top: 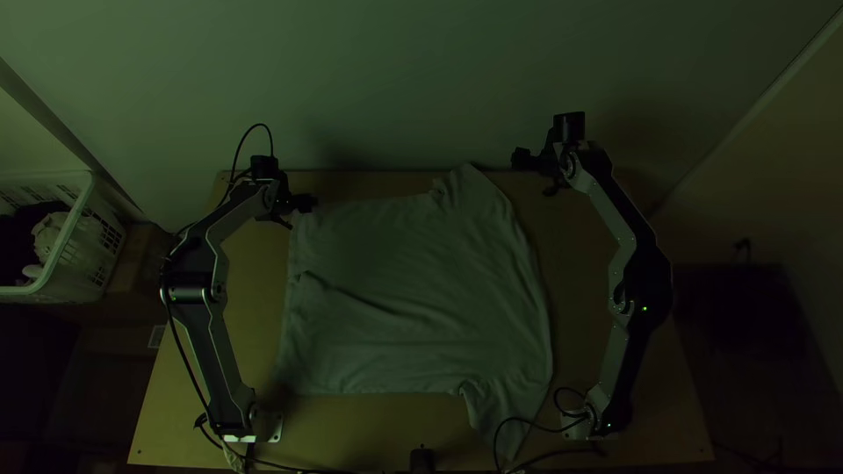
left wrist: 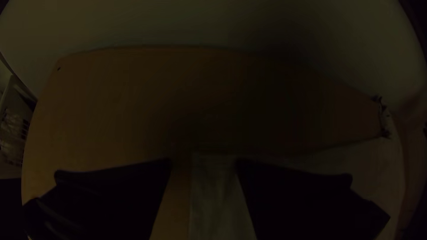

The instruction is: Fold the t-shirt

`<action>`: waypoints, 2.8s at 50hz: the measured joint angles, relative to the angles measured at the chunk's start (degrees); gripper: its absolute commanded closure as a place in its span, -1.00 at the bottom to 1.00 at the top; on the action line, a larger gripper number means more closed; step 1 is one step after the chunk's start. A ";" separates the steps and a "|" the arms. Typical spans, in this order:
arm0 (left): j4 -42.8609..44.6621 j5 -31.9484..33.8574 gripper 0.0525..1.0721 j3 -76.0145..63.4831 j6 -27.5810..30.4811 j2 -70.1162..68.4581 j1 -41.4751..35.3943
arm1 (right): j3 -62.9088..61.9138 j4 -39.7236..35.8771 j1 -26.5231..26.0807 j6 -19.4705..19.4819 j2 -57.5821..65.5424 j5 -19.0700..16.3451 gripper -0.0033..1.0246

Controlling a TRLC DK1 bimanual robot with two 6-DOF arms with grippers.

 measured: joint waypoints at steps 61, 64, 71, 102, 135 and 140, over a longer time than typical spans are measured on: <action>0.63 -0.48 0.95 0.59 -1.36 -0.61 1.57 | 16.02 -12.98 5.27 1.73 19.67 -0.20 0.32; 0.63 -0.48 0.95 0.37 -1.38 -0.74 1.57 | 16.22 -12.96 5.68 1.73 20.04 -0.20 0.62; 0.61 -0.50 0.95 -0.04 -1.38 -0.92 1.57 | 16.44 -12.92 6.14 1.66 20.59 -0.20 0.95; 0.59 -0.42 0.95 -0.50 -1.79 -3.15 3.15 | 16.65 -12.46 1.62 1.46 20.76 -0.46 0.95; -0.44 -0.28 0.95 -6.80 -1.81 -12.37 1.75 | 15.02 -18.49 2.34 1.42 14.99 -0.42 0.95; -0.42 -0.33 0.95 -8.33 -1.81 -13.94 1.49 | 14.97 -19.56 2.34 1.40 13.60 -0.42 0.95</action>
